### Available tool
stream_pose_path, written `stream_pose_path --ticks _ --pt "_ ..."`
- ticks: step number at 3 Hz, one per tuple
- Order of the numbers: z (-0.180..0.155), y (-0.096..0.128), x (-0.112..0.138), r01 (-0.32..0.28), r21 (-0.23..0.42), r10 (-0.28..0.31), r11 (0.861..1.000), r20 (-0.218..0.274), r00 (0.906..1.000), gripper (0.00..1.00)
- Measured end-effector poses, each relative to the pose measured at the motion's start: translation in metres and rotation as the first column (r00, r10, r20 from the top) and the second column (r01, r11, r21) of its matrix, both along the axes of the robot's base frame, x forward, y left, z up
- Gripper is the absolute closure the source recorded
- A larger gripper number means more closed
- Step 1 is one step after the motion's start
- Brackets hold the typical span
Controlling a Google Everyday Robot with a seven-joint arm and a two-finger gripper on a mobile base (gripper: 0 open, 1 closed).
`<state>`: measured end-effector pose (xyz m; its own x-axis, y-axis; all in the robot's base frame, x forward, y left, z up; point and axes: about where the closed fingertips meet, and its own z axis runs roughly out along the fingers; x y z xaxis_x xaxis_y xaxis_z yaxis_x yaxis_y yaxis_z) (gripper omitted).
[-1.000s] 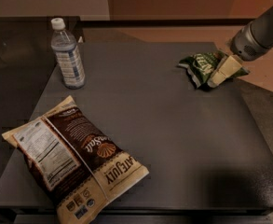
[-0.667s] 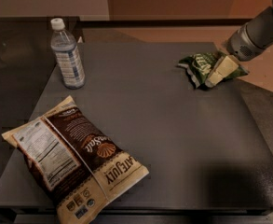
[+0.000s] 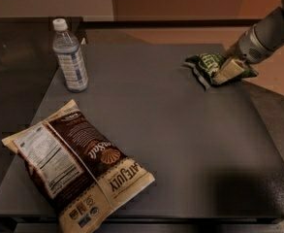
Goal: Move green jalapeno chip bag near brown chip bag
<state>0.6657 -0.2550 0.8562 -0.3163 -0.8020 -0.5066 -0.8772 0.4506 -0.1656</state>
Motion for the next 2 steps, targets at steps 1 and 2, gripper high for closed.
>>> stream_pose_path --ticks 1,2 --pt "0.011 0.012 -0.008 -0.036 0.012 0.036 0.999 0.006 0.9993 0.65" --pt "0.031 0.027 -0.021 -0.074 0.031 0.073 0.997 0.017 0.9972 0.88"
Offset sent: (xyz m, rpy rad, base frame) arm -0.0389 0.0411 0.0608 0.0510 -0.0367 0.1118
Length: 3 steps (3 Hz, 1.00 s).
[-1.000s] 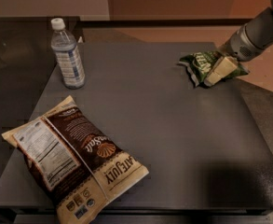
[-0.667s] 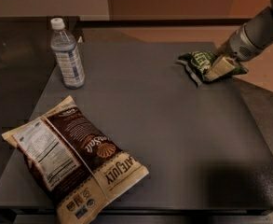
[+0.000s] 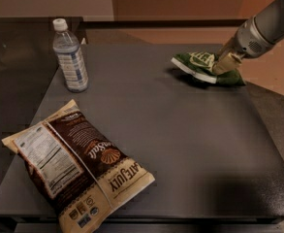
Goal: Move green jalapeno chip bag near brown chip bag
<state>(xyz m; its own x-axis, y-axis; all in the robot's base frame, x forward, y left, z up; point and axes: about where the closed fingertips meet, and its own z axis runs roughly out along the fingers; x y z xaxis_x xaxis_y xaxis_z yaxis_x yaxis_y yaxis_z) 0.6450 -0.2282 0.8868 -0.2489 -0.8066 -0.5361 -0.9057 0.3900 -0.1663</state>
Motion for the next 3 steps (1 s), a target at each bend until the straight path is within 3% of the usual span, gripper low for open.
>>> stream_pose_path --ticks 1,2,3 --pt "0.019 0.021 -0.023 -0.058 0.033 0.058 0.998 -0.004 0.9983 1.00" --pt "0.034 0.043 -0.051 -0.127 0.068 0.128 0.990 -0.014 0.9917 1.00" --pt "0.048 0.070 -0.087 -0.223 0.096 0.226 0.970 -0.023 0.9738 1.00"
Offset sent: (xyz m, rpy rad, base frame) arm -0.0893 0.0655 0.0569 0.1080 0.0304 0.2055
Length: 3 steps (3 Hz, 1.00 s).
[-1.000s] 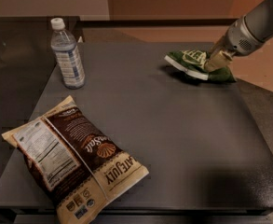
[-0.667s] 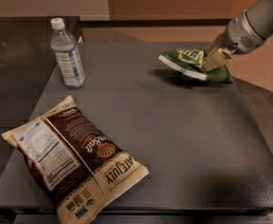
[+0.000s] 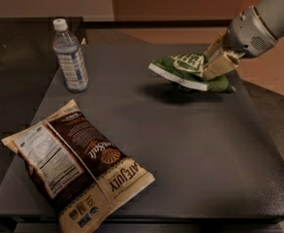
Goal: Move green jalapeno chip bag near brown chip bag
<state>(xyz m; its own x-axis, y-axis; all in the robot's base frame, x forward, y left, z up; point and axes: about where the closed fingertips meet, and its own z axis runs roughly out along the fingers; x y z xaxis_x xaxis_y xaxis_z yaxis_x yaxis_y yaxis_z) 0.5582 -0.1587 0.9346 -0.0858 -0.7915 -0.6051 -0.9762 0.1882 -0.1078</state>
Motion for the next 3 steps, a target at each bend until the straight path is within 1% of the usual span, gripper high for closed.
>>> stream_pose_path --ticks 1,2,3 --pt "0.007 0.028 -0.038 -0.107 0.024 0.107 0.994 -0.011 0.9942 1.00" --pt "0.005 0.059 -0.069 -0.200 0.067 0.202 0.978 -0.027 0.9790 1.00" --pt "-0.001 0.089 -0.091 -0.274 0.109 0.280 0.955 -0.038 0.9592 1.00"
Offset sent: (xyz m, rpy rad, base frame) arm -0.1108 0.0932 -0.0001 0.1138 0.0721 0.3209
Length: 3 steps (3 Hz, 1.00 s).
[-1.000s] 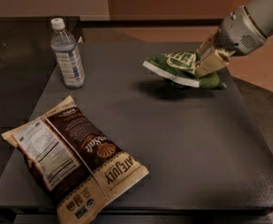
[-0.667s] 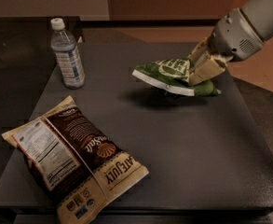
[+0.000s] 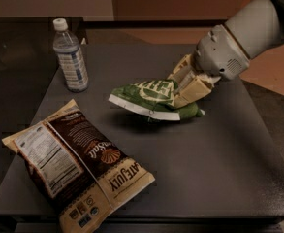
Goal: Move green jalapeno chip bag near brown chip bag
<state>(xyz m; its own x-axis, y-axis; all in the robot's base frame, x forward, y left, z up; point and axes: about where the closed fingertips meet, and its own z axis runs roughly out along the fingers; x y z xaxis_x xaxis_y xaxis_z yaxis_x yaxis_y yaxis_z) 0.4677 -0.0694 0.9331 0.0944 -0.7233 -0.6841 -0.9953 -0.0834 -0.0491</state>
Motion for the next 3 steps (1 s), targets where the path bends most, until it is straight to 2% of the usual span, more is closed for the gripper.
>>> stream_pose_path --ticks 1,2,3 --pt "-0.001 0.026 -0.012 -0.064 0.045 0.064 0.997 -0.002 0.9980 0.84" --pt "-0.004 0.046 -0.022 -0.112 0.074 0.113 0.991 -0.009 0.9935 0.60" --pt "-0.003 0.047 -0.022 -0.111 0.072 0.112 0.991 -0.005 0.9937 0.38"
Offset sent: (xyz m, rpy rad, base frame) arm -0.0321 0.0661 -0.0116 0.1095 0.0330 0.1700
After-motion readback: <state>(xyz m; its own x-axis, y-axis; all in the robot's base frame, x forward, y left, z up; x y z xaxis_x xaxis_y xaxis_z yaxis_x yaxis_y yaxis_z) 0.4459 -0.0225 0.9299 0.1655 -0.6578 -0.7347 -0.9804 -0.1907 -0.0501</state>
